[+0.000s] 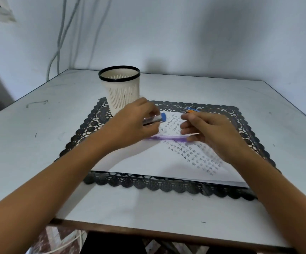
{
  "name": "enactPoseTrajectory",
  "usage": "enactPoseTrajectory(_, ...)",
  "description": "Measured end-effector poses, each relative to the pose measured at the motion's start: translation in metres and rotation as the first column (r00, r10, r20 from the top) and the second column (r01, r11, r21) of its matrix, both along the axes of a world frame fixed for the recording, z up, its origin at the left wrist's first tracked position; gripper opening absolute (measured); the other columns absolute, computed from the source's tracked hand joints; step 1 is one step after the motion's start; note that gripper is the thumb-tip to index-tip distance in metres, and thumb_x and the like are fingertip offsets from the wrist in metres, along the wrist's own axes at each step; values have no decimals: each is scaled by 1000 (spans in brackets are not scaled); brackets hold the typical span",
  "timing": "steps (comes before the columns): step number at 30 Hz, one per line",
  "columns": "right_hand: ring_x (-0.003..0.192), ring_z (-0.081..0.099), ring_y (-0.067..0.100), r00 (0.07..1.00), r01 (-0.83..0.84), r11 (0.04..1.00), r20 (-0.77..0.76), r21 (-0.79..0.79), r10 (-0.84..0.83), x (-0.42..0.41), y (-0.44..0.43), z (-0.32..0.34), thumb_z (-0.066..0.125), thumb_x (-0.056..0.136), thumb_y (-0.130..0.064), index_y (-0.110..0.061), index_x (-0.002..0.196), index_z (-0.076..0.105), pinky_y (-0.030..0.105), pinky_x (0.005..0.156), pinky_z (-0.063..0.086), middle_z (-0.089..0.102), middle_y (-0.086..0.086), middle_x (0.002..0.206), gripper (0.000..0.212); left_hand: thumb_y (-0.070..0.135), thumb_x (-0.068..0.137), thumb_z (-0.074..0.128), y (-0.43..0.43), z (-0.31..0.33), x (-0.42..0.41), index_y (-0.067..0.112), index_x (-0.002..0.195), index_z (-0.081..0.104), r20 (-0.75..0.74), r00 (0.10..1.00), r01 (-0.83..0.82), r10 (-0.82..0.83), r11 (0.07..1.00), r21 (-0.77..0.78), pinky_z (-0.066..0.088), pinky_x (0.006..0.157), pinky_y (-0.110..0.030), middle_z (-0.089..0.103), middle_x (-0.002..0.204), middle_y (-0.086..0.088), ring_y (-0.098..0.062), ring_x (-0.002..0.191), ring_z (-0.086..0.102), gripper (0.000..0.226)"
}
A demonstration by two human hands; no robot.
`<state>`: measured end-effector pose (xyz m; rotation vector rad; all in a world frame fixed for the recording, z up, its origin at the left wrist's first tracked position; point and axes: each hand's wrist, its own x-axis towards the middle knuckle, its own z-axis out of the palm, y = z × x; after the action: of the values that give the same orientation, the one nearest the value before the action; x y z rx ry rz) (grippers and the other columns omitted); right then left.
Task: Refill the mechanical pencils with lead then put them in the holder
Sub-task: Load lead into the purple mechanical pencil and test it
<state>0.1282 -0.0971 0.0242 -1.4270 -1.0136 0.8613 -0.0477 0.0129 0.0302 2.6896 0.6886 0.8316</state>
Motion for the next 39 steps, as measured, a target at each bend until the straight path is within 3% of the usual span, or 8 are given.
enactPoseTrajectory(3, 75, 68, 15, 975, -71, 997, -209, -9, 68, 0, 2, -4, 48, 94, -14, -7, 99, 66, 28, 69, 58, 71, 8, 81, 20, 19, 81, 64, -4, -3, 22, 13, 100, 60, 14, 997, 74, -74, 997, -10, 45, 70, -22, 49, 93, 3, -14, 77, 52, 21)
enactPoseTrajectory(6, 73, 70, 16, 935, -86, 996, -346, 3, 82, 2, 1, -3, 48, 92, -7, -2, 99, 65, 29, 70, 59, 72, 12, 82, 19, 18, 81, 64, -7, -11, 33, 10, 98, 59, 51, 992, 119, -118, 993, -21, 36, 68, -12, 52, 89, 3, -11, 75, 48, 20)
enactPoseTrajectory(14, 57, 68, 16, 769, -105, 992, -638, -65, 40, 1, 2, -6, 57, 73, -1, 5, 89, 63, 25, 62, 58, 69, 16, 65, 18, 24, 79, 63, -10, -25, 35, 6, 88, 60, 152, 975, 174, -159, 981, -86, 34, 60, -7, 49, 76, 10, 3, 67, 46, 20)
enactPoseTrajectory(17, 54, 66, 15, 733, -77, 994, -680, -72, 7, 1, 3, -8, 54, 82, -1, 5, 85, 63, 23, 59, 58, 67, 15, 62, 11, 30, 79, 59, -11, -25, 35, 7, 87, 59, 167, 970, 189, -177, 980, -61, 33, 60, -7, 50, 78, 4, 3, 68, 45, 24)
enactPoseTrajectory(22, 51, 64, 14, 731, -42, 997, -683, -58, -9, -3, 3, -9, 53, 86, -2, 4, 81, 62, 23, 57, 57, 65, 14, 59, 12, 32, 81, 52, -12, -27, 35, 6, 88, 57, 163, 964, 211, -209, 977, 3, 34, 63, -7, 50, 82, 2, -4, 69, 42, 27)
enactPoseTrajectory(28, 51, 64, 13, 855, -44, 998, -518, -51, 12, -4, -1, -5, 54, 87, -5, 2, 82, 63, 21, 54, 56, 67, 11, 62, 13, 26, 84, 57, -7, -27, 32, 3, 101, 60, 160, 961, 210, -225, 972, 109, 34, 75, -2, 53, 91, 1, 2, 80, 42, 29)
enactPoseTrajectory(33, 53, 65, 13, 906, -79, 991, -422, -111, 25, -2, -5, -4, 56, 86, -5, 3, 86, 64, 21, 54, 56, 68, 9, 64, 11, 28, 88, 51, -5, -27, 29, 4, 104, 61, 90, 969, 203, -229, 952, 230, 48, 70, -32, 60, 92, -9, -18, 81, 57, 31)
enactPoseTrajectory(39, 54, 66, 14, 902, -96, 982, -431, -163, 17, -5, -6, -4, 57, 85, -2, 5, 85, 65, 22, 57, 57, 69, 10, 64, 11, 28, 89, 50, -2, -26, 26, 15, 103, 64, 3, 989, 127, -148, 860, 494, 33, 83, -35, 64, 96, 0, -19, 89, 59, 24)
